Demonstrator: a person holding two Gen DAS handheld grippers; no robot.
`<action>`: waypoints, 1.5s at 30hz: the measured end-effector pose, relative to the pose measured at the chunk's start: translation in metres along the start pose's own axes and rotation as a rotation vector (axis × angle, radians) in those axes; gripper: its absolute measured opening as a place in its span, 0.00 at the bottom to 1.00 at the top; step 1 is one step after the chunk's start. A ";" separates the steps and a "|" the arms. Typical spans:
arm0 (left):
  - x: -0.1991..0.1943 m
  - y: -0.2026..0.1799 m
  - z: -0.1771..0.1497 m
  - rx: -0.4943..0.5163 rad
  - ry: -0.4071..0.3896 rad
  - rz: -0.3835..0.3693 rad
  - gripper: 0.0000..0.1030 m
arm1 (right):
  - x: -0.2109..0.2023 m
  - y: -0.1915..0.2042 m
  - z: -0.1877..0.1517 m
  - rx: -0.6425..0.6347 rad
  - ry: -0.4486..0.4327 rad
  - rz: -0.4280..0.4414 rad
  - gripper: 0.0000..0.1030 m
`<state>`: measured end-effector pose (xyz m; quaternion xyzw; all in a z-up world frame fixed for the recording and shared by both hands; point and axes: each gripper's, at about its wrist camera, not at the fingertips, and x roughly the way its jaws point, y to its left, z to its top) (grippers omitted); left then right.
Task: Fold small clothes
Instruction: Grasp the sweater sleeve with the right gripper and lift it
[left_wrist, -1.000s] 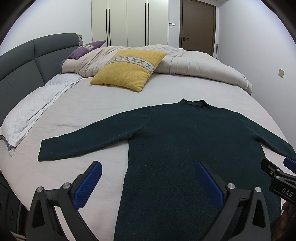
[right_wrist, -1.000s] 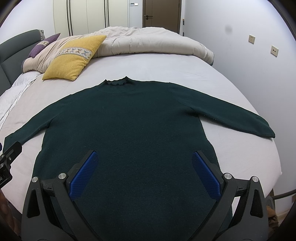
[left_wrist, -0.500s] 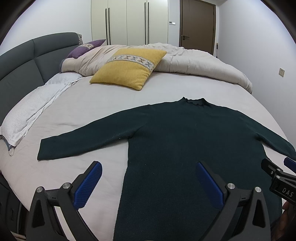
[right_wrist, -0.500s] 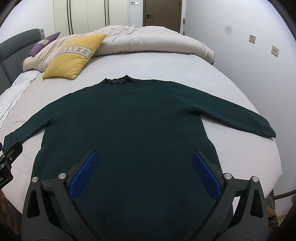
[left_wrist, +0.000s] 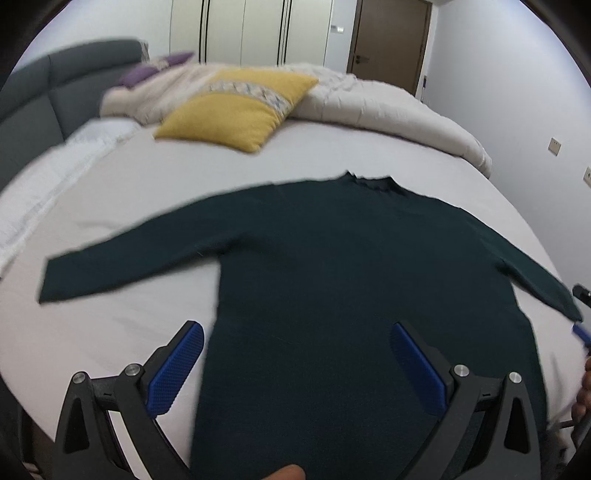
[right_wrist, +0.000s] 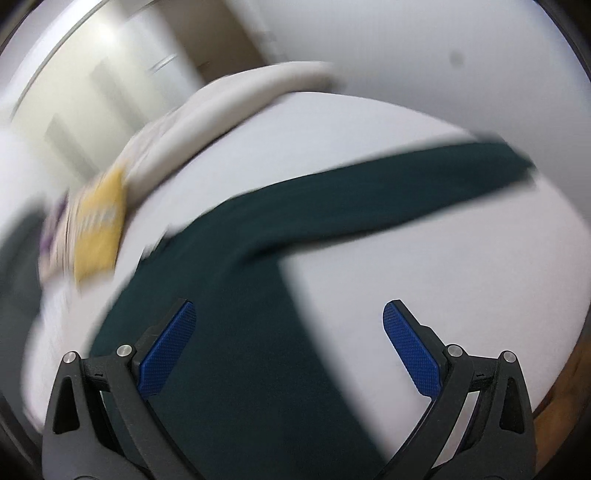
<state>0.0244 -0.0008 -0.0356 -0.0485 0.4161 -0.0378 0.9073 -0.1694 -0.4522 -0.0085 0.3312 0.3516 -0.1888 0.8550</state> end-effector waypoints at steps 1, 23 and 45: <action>0.008 -0.001 0.001 -0.019 0.025 -0.032 1.00 | 0.003 -0.030 0.013 0.094 -0.003 -0.008 0.93; 0.094 -0.031 0.024 -0.096 0.182 -0.260 1.00 | 0.064 -0.198 0.145 0.392 -0.099 -0.012 0.07; 0.102 0.033 0.039 -0.264 0.151 -0.407 0.92 | 0.180 0.252 -0.093 -0.517 0.320 0.260 0.48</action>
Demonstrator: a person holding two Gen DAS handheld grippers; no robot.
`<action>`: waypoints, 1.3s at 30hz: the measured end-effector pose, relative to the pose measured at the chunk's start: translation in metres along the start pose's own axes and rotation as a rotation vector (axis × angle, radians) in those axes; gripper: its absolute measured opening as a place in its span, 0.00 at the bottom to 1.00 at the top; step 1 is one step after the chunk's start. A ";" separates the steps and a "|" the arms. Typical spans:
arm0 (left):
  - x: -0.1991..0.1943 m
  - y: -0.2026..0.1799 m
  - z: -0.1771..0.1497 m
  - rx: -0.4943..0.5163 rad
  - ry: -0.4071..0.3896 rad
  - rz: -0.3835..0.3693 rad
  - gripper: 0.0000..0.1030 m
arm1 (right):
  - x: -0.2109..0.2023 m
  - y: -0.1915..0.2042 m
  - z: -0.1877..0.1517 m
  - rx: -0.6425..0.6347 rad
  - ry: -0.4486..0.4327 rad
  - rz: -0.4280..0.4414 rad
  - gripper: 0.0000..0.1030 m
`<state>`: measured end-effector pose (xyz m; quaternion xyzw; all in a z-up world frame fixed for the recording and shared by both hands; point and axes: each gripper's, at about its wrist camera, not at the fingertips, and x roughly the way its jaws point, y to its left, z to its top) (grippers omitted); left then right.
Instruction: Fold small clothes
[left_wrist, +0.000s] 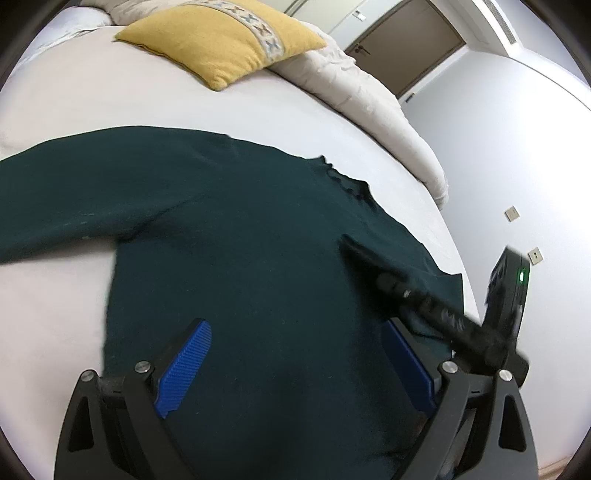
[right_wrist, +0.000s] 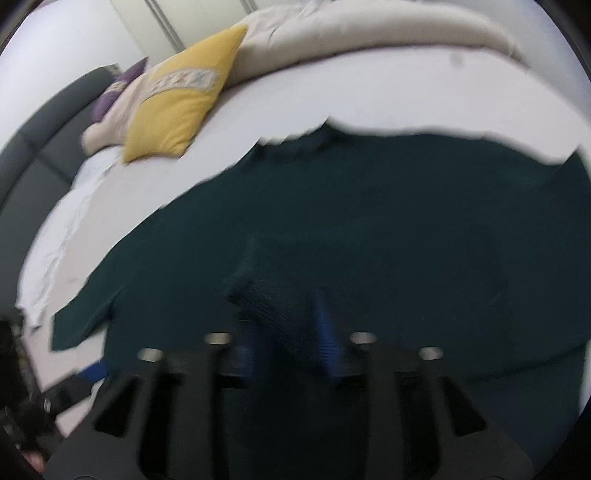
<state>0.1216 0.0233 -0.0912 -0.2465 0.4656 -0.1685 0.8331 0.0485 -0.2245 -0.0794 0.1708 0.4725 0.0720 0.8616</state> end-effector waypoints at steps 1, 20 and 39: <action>0.005 -0.005 0.001 0.008 0.006 -0.004 0.92 | -0.003 -0.002 -0.006 0.013 -0.007 0.020 0.60; 0.130 -0.102 0.042 0.206 0.124 0.073 0.09 | -0.123 -0.195 -0.032 0.387 -0.212 -0.013 0.69; 0.108 -0.017 0.078 0.130 0.014 0.163 0.08 | -0.064 -0.233 0.071 0.331 -0.159 -0.195 0.66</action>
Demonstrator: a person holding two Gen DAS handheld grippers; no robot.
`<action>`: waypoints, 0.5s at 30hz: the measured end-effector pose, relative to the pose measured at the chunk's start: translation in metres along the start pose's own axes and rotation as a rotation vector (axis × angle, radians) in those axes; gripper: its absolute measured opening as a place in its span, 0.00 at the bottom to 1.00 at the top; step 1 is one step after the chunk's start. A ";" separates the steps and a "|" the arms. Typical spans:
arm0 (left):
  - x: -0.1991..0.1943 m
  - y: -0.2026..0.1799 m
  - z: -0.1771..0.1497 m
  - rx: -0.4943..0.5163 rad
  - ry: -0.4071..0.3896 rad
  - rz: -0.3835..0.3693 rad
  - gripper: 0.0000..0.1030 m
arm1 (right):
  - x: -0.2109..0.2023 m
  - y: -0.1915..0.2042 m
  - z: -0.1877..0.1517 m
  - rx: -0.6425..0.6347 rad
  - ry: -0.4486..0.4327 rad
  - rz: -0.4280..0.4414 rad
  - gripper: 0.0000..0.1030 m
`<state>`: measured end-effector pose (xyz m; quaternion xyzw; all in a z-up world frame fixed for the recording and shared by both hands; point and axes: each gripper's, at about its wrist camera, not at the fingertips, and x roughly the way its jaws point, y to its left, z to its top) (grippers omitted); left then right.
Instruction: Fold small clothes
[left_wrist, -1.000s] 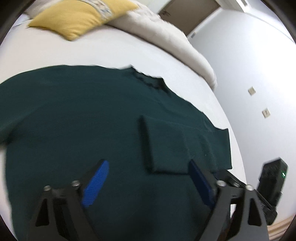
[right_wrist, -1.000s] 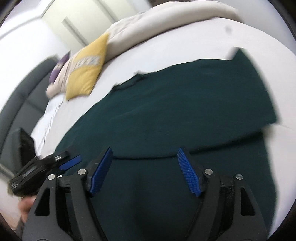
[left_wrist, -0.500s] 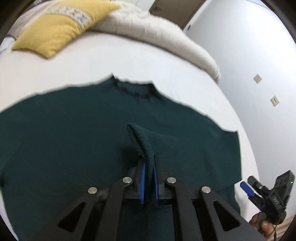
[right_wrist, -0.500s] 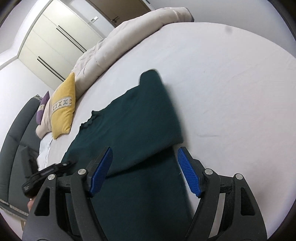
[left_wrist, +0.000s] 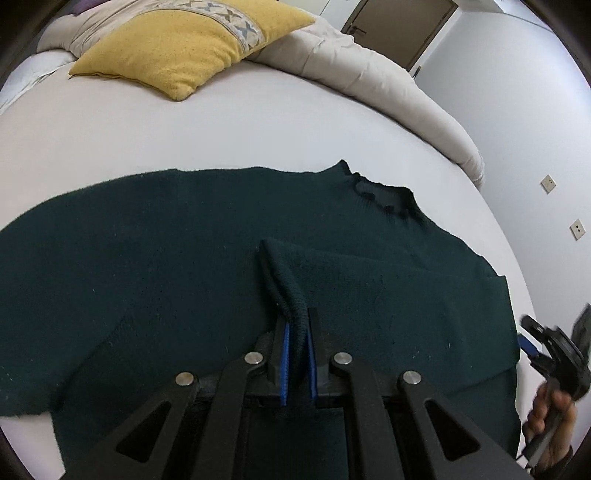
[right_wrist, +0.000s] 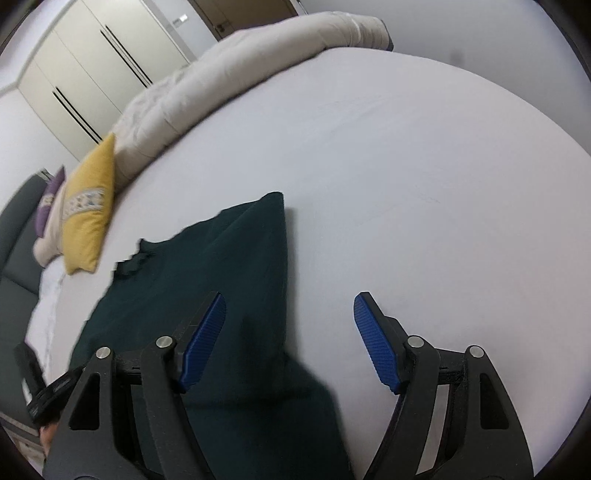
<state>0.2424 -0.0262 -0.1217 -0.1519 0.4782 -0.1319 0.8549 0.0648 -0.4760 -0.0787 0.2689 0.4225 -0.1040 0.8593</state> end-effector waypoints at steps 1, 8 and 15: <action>0.001 0.000 0.001 0.000 0.001 -0.002 0.08 | 0.008 0.001 0.004 -0.001 0.005 -0.012 0.66; -0.005 0.001 -0.003 0.031 -0.006 -0.009 0.08 | 0.057 0.017 0.036 -0.101 0.071 -0.068 0.06; -0.006 -0.018 -0.005 0.059 -0.032 -0.027 0.08 | 0.056 0.008 0.056 -0.103 0.090 -0.059 0.04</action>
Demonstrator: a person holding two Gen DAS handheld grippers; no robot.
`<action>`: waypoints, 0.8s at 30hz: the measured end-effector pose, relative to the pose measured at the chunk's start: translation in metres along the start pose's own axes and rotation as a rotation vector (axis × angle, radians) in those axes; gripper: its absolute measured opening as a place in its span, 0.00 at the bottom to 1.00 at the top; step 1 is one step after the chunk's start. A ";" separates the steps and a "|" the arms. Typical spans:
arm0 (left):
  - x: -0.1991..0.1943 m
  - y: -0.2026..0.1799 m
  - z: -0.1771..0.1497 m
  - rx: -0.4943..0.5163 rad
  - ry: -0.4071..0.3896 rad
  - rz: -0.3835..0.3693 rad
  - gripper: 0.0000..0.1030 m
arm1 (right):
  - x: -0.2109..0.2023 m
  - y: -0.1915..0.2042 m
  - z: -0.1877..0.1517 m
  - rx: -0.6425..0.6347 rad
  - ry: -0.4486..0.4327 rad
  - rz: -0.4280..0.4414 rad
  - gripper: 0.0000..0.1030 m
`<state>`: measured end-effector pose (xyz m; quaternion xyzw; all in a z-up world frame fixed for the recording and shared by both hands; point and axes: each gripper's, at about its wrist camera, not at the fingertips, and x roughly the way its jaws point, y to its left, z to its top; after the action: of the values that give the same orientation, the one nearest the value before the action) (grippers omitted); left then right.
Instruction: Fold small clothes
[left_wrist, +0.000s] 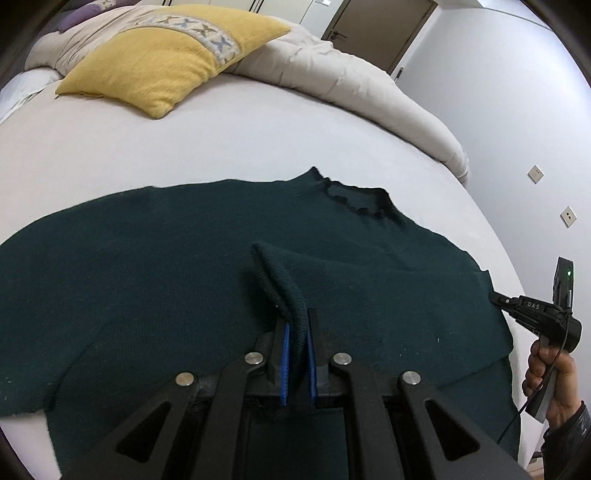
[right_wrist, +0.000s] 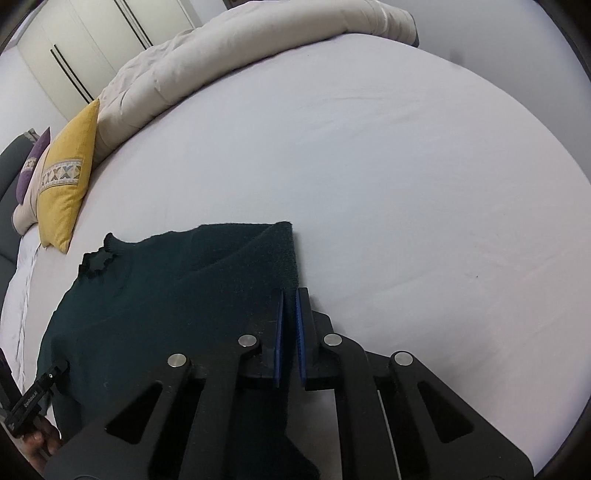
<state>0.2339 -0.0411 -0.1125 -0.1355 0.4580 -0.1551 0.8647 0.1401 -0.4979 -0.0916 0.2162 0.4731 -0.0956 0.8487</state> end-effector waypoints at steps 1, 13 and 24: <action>0.003 -0.001 0.000 -0.006 0.003 -0.006 0.08 | 0.001 -0.004 -0.001 0.014 -0.005 0.005 0.04; 0.011 0.006 0.011 0.012 -0.012 -0.019 0.08 | -0.053 -0.045 -0.040 0.091 -0.078 0.110 0.36; 0.004 -0.002 0.021 0.042 -0.047 -0.016 0.08 | -0.041 -0.002 -0.058 -0.102 0.018 0.039 0.07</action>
<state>0.2535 -0.0423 -0.1033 -0.1245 0.4334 -0.1683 0.8766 0.0732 -0.4746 -0.0838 0.1827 0.4809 -0.0526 0.8559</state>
